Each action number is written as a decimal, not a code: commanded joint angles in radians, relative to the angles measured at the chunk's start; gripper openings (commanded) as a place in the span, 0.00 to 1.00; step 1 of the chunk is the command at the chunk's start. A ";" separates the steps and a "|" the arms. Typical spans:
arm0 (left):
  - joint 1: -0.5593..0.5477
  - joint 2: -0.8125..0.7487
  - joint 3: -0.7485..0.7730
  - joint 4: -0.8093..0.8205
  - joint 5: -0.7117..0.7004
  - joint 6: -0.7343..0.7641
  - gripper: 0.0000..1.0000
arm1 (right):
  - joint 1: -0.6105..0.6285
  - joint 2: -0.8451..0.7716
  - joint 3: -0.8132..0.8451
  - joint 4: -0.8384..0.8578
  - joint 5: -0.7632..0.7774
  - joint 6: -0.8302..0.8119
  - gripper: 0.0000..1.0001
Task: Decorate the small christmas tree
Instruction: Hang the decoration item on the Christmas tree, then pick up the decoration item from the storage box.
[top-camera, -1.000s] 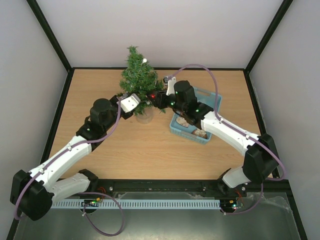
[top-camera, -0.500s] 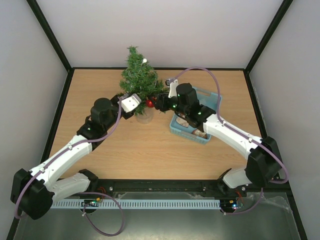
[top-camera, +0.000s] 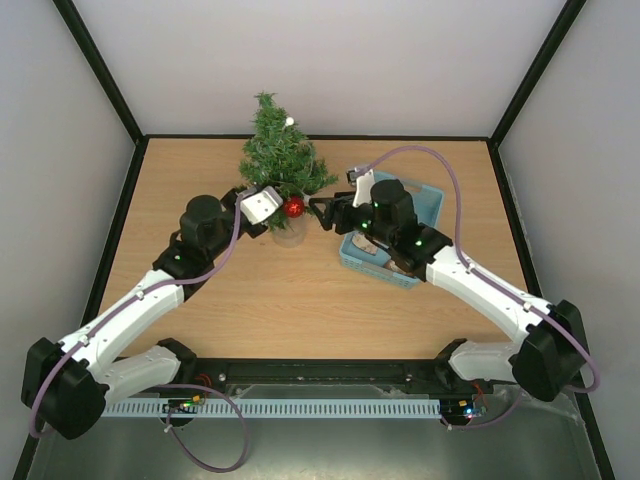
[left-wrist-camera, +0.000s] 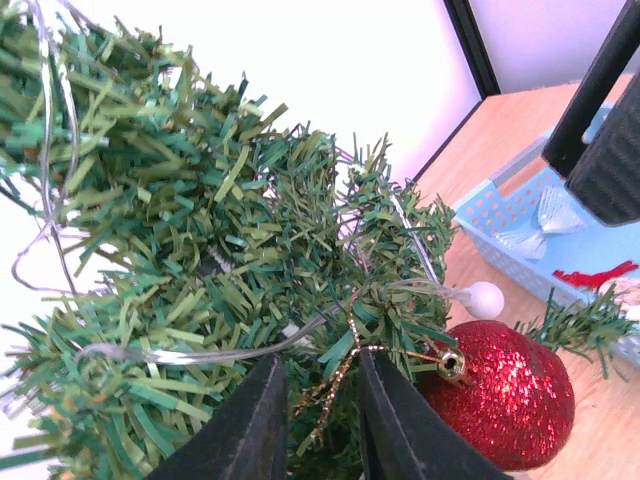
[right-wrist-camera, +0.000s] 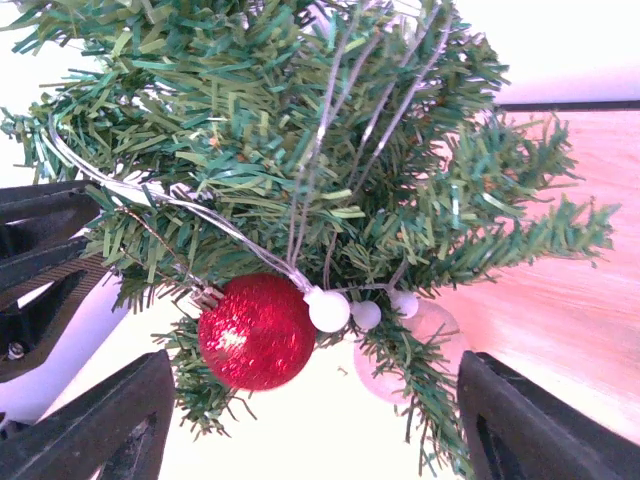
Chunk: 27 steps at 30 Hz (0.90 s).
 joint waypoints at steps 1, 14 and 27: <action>0.000 -0.026 0.039 0.040 0.024 -0.032 0.28 | 0.003 -0.067 -0.038 -0.026 0.064 -0.043 0.82; -0.001 -0.233 -0.008 -0.172 0.025 -0.188 0.82 | -0.011 -0.087 0.006 -0.208 0.392 -0.120 0.98; 0.000 -0.463 -0.172 -0.270 -0.141 -0.508 0.99 | -0.222 0.179 0.033 -0.365 0.497 -0.166 0.85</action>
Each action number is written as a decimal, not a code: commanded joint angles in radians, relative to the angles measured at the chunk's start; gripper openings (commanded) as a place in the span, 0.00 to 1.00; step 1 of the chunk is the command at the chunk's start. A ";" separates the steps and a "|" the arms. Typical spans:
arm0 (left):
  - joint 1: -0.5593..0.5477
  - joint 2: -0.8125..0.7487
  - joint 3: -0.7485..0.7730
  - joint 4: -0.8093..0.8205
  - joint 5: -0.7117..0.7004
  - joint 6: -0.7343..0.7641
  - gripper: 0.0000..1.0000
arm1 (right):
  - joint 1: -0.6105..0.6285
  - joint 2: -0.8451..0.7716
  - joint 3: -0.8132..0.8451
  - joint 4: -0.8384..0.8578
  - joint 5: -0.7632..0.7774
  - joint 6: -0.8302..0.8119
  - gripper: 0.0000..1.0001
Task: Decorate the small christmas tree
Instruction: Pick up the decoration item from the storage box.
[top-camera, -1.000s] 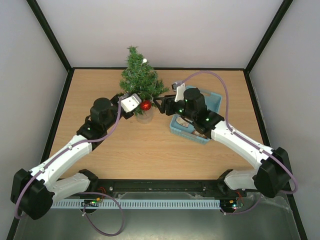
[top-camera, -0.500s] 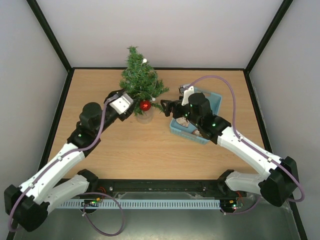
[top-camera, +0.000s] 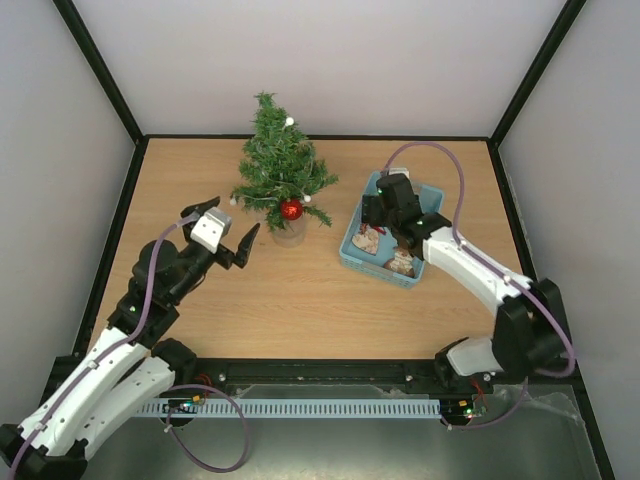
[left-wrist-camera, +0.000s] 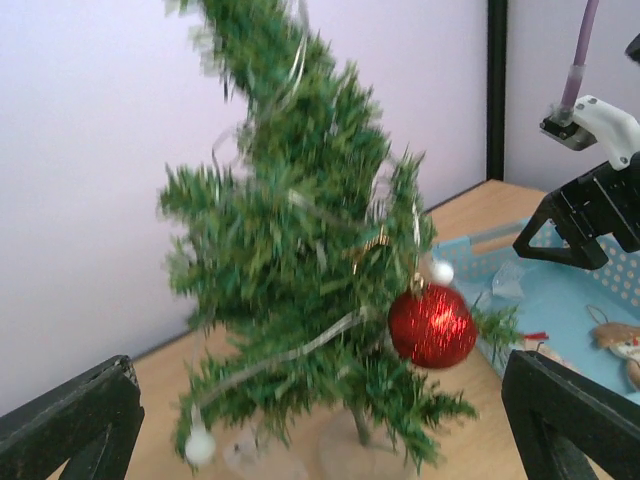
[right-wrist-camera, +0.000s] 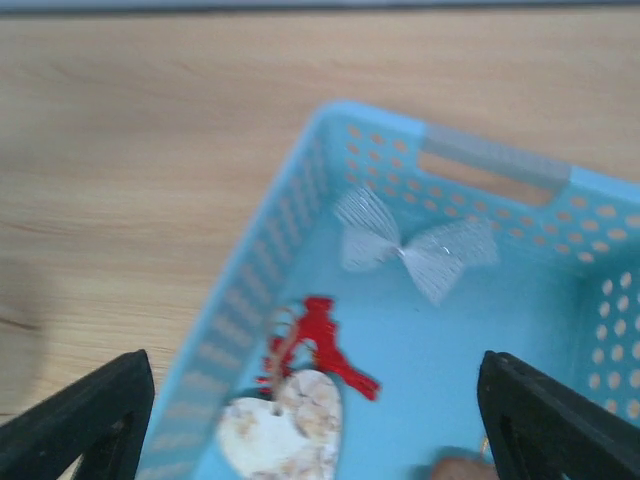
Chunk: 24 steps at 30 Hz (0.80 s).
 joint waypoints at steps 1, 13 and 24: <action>0.000 -0.012 -0.069 -0.030 -0.074 -0.147 0.99 | -0.065 0.131 0.031 -0.093 0.024 -0.033 0.80; -0.003 -0.095 -0.127 -0.014 -0.175 -0.168 0.99 | -0.113 0.399 0.092 -0.113 -0.063 -0.007 0.41; -0.011 -0.123 -0.135 -0.019 -0.171 -0.158 0.99 | -0.185 0.456 0.027 -0.003 -0.264 -0.017 0.49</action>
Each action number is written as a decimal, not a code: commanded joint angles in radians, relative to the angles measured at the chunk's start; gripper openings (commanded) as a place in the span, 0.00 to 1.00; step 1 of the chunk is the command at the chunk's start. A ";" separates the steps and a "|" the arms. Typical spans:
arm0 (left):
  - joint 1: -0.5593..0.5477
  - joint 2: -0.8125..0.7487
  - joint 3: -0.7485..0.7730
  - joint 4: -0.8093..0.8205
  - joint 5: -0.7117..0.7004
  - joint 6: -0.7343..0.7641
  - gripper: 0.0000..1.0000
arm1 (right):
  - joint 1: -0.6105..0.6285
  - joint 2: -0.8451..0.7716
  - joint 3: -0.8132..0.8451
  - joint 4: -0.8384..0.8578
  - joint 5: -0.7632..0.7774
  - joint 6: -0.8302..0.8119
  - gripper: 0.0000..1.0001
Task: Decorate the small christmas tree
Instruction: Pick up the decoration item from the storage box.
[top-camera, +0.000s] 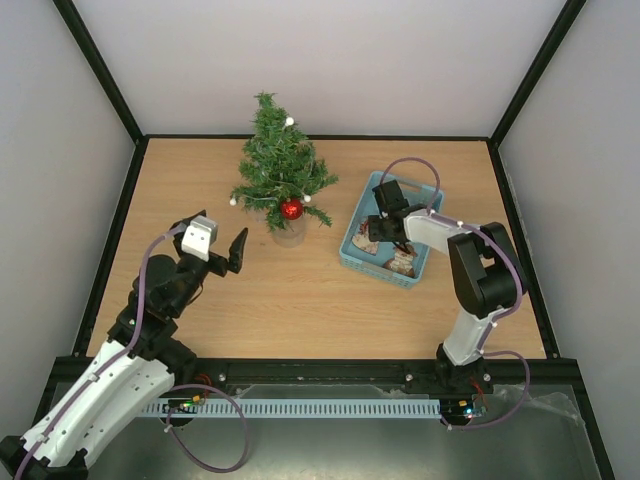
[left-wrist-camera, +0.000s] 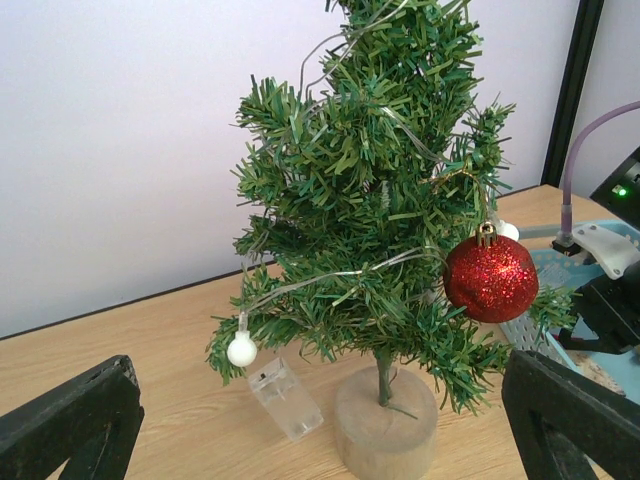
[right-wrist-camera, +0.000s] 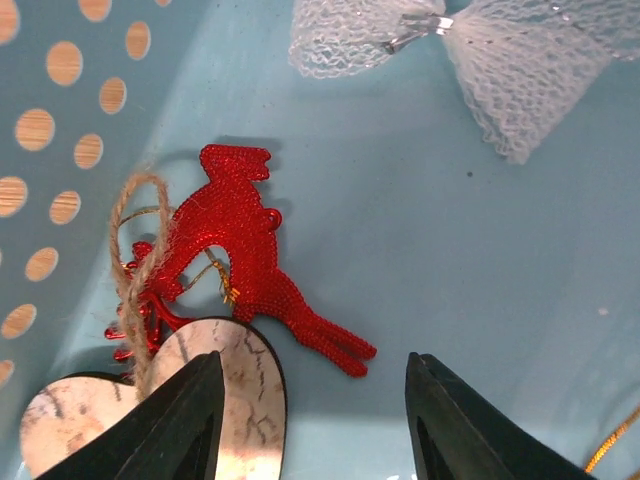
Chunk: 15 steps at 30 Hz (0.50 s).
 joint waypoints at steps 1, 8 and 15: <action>-0.007 0.007 0.001 0.004 -0.012 0.002 0.99 | -0.052 0.035 -0.020 0.065 -0.138 -0.015 0.52; -0.008 0.003 0.002 0.003 0.005 0.009 0.99 | -0.089 0.065 -0.027 0.115 -0.276 -0.041 0.55; -0.009 0.009 0.003 0.006 0.024 0.015 1.00 | -0.093 0.062 0.020 0.092 -0.182 -0.052 0.42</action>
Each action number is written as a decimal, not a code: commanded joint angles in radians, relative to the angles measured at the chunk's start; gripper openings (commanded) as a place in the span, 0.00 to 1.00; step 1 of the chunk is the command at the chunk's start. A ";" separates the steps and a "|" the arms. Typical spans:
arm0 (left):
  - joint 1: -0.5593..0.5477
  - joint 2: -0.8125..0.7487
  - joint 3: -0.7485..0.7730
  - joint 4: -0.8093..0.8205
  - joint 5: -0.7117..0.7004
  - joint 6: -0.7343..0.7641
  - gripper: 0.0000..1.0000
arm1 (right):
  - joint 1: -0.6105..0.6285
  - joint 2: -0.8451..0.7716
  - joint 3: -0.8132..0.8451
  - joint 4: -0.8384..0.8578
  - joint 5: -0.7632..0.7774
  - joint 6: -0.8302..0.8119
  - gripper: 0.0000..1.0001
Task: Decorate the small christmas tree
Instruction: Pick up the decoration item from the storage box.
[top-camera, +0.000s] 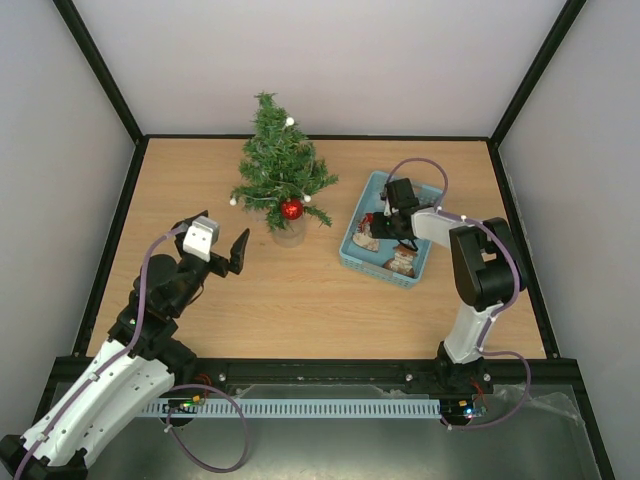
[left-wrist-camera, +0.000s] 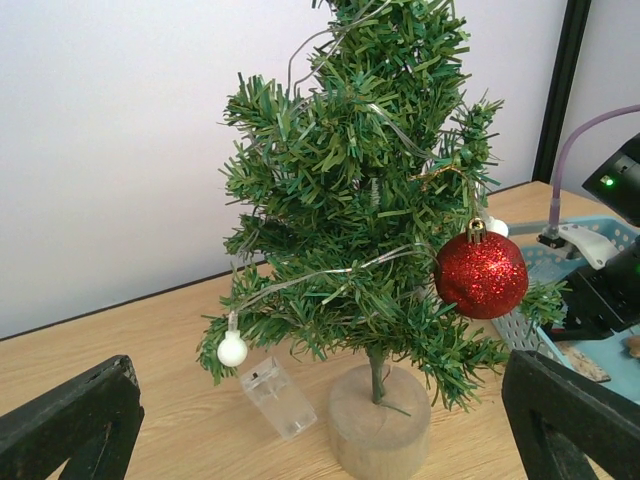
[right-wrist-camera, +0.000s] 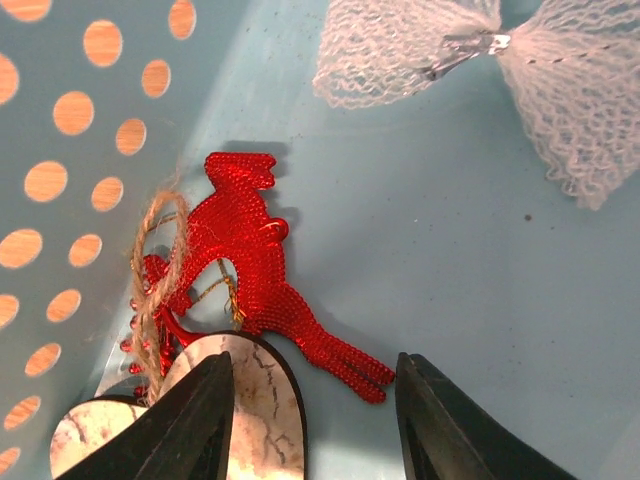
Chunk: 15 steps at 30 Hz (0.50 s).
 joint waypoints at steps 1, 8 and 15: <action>-0.005 0.003 0.003 0.008 0.010 0.012 0.99 | -0.002 0.023 0.048 -0.026 0.081 -0.015 0.42; -0.004 0.012 0.003 0.008 0.003 0.015 0.99 | -0.001 0.011 0.076 -0.050 0.051 -0.007 0.39; -0.003 0.014 0.004 0.009 0.003 0.017 0.99 | -0.001 -0.002 0.061 0.023 -0.087 0.041 0.34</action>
